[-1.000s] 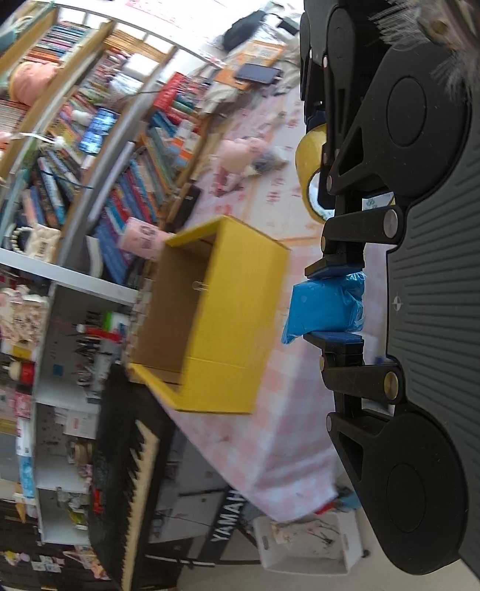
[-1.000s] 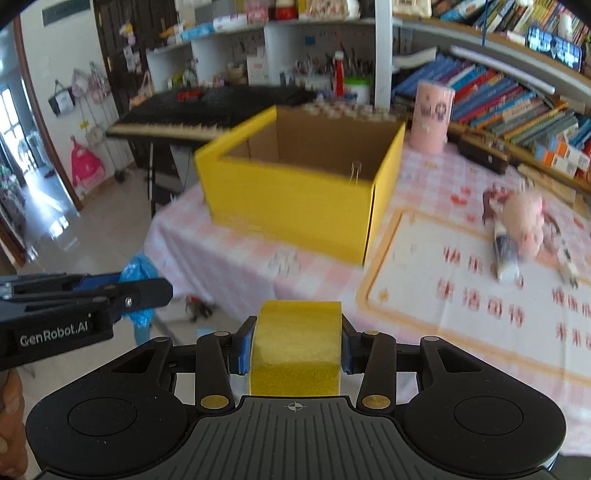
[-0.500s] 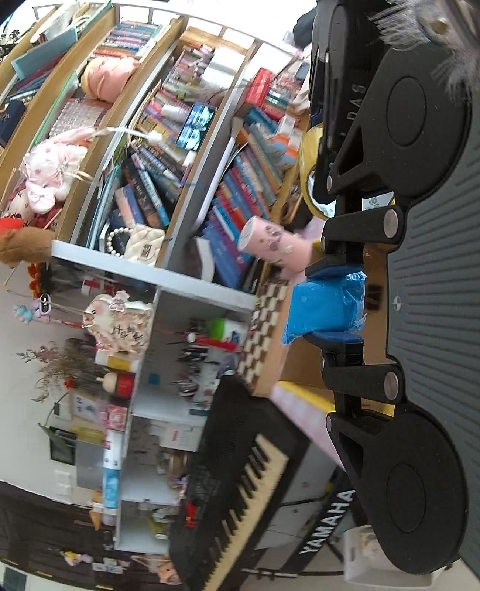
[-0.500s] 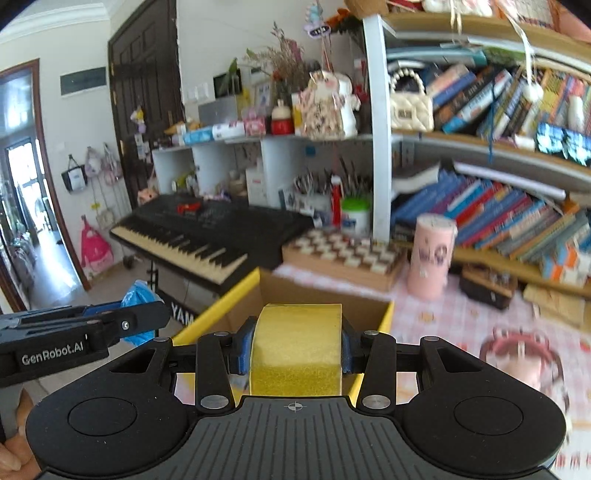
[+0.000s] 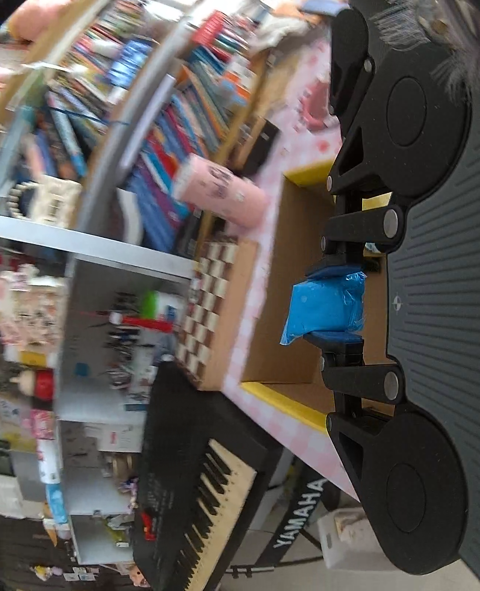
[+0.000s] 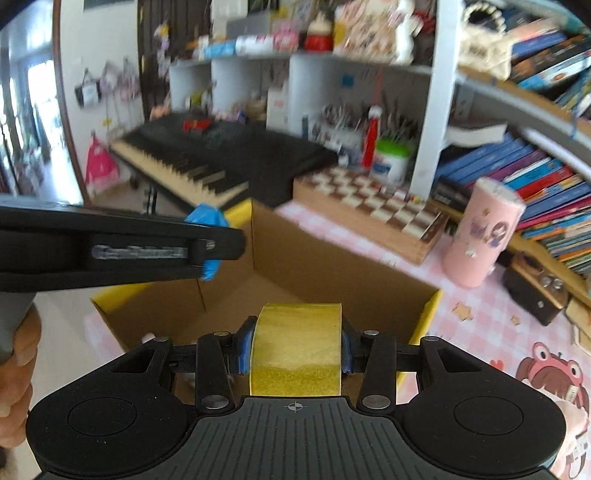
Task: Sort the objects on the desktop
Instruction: 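Lower both tools into the yellow box and open them, releasing toy and tape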
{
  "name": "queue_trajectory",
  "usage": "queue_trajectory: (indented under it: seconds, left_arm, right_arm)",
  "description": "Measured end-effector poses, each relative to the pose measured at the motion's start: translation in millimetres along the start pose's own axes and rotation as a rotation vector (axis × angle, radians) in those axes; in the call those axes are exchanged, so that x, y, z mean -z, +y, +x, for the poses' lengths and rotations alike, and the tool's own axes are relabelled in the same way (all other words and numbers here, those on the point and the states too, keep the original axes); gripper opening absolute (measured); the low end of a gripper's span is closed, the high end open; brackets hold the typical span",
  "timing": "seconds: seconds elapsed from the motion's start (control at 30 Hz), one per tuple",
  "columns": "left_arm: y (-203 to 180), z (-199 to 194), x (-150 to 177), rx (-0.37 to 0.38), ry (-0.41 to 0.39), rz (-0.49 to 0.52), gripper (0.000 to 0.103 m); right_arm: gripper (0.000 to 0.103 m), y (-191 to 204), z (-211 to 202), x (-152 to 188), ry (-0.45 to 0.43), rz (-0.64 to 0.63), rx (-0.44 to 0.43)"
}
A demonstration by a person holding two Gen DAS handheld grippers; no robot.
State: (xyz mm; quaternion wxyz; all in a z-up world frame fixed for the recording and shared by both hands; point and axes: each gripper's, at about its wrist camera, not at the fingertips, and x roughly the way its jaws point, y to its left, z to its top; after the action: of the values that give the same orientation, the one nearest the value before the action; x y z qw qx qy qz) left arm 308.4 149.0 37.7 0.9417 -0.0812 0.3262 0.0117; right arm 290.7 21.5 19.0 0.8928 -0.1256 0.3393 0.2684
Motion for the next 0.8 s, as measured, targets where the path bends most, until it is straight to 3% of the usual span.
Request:
queue_trajectory:
  seconds: [0.4, 0.8]
  left_arm:
    - [2.4, 59.1, 14.7, -0.069, 0.186, 0.056, 0.027]
    - [-0.4, 63.8, 26.3, -0.106, 0.203, 0.063, 0.028]
  right_arm:
    - [0.042, 0.2, 50.8, 10.0, 0.157, -0.095, -0.018]
    - [0.042, 6.0, 57.3, 18.9, 0.203, -0.123, -0.016]
